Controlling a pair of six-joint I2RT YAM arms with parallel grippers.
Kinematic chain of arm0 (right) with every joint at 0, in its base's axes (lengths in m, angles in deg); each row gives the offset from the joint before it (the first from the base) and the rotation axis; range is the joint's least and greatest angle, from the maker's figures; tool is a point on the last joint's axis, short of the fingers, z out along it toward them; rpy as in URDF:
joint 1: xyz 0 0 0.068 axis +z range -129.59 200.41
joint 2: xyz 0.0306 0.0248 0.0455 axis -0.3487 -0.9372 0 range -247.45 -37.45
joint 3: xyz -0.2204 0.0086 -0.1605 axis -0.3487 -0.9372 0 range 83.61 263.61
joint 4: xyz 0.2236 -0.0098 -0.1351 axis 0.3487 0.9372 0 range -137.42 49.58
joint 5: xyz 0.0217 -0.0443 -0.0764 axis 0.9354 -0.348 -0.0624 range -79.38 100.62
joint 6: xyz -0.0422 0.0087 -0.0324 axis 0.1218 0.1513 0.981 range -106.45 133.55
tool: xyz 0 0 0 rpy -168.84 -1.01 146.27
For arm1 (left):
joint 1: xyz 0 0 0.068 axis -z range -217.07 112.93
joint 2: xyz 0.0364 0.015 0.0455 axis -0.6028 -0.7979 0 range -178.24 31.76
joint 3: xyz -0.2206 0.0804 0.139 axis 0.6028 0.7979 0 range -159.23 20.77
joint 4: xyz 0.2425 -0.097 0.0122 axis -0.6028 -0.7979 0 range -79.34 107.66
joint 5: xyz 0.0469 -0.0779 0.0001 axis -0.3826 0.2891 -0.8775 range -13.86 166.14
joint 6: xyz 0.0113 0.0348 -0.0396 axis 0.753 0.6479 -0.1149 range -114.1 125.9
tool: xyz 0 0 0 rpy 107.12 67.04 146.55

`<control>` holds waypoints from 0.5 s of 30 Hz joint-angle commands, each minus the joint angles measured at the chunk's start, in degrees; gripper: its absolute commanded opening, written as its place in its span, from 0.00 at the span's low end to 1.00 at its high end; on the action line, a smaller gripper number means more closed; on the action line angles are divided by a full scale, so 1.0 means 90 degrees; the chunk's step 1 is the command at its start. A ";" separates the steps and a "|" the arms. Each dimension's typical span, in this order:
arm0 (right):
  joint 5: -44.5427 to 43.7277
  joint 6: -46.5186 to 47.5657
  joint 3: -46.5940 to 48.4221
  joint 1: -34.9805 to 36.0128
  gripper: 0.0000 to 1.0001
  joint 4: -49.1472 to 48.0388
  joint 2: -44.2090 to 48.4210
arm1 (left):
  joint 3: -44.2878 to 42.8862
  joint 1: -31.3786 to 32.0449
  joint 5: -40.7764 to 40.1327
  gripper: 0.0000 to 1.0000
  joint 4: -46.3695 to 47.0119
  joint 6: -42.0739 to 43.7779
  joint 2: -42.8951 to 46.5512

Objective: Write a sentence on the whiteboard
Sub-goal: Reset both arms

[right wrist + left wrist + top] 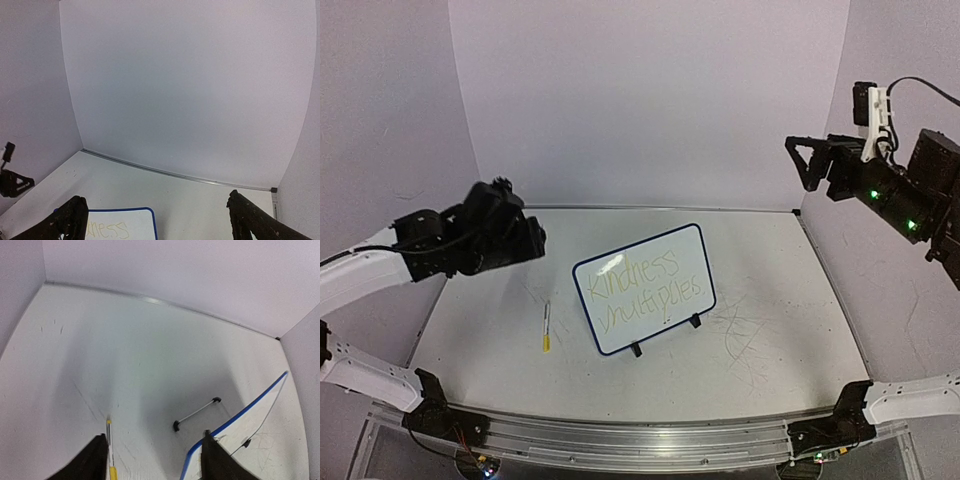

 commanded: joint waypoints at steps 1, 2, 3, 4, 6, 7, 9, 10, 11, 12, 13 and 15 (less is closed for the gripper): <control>-0.0631 0.0419 0.0409 0.0011 0.98 -0.0108 0.0292 | -0.1677 -0.0036 -0.0426 0.73 0.0328 0.2138 0.0392; -0.0671 0.0450 0.0453 0.0012 0.98 -0.0124 0.0330 | -0.1922 -0.0036 -0.0310 0.76 0.0560 0.2617 0.0411; -0.0689 0.0482 0.0513 0.0009 0.98 -0.0148 0.0364 | -0.2053 -0.0036 -0.0121 0.79 0.0859 0.3107 0.0463; -0.0691 0.0515 0.0570 0.0008 0.98 -0.0167 0.0390 | -0.2154 -0.0036 0.0117 0.83 0.1226 0.3517 0.0529; -0.0745 0.0555 0.0687 0.0009 0.98 -0.0198 0.0413 | -0.2357 -0.0036 0.0719 0.90 0.1950 0.4254 0.0629; -0.0819 0.0560 0.0746 0.0011 0.98 -0.0206 0.0411 | -0.2454 -0.0036 0.1092 0.96 0.2263 0.4514 0.0649; -0.1085 0.0568 0.0843 0.0010 0.98 -0.0215 0.0372 | -0.2617 -0.0033 0.1634 0.99 0.2716 0.5006 0.0647; -0.1153 0.0579 0.0889 0.0011 0.98 -0.0218 0.0353 | -0.2710 -0.0032 0.1798 1.00 0.2863 0.5184 0.0620; -0.1202 0.0573 0.0945 0.0011 0.98 -0.0218 0.0329 | -0.2817 -0.0035 0.1910 0.99 0.2987 0.5411 0.0569; -0.1244 0.0544 0.0977 0.0011 0.98 -0.0218 0.0311 | -0.2894 -0.0035 0.1935 0.99 0.3054 0.5533 0.0528; -0.1281 0.0507 0.0987 0.0012 0.98 -0.0218 0.0305 | -0.2944 -0.0035 0.1928 0.99 0.3105 0.5614 0.0500; -0.1319 0.0424 0.0857 0.0016 0.98 -0.0245 0.0397 | -0.2926 -0.0034 0.1945 0.99 0.3263 0.5722 0.0504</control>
